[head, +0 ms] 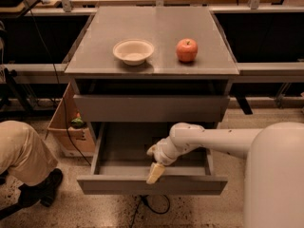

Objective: Close middle drawer

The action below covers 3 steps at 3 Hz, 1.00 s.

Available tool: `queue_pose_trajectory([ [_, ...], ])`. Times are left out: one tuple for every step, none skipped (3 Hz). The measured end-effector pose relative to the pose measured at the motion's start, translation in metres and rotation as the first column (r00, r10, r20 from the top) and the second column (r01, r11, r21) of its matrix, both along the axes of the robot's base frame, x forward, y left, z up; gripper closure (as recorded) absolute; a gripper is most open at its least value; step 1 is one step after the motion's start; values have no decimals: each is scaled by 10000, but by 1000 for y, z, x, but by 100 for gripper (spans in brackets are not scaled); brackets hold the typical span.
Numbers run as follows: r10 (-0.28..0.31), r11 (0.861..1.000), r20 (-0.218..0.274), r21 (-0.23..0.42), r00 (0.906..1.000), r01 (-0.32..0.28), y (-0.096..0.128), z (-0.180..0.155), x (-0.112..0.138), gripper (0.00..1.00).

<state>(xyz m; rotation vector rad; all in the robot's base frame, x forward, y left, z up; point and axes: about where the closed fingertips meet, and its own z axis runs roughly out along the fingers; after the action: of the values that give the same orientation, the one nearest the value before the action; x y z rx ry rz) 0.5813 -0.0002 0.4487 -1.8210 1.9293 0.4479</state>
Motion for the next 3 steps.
queue_pose_trajectory([
  [280,9996,342,65,9990,-283,15,11,16,0],
  [478,9988,395,76,9981,-481,23,10,18,24],
  [478,9988,395,76,9981,-481,23,10,18,45],
])
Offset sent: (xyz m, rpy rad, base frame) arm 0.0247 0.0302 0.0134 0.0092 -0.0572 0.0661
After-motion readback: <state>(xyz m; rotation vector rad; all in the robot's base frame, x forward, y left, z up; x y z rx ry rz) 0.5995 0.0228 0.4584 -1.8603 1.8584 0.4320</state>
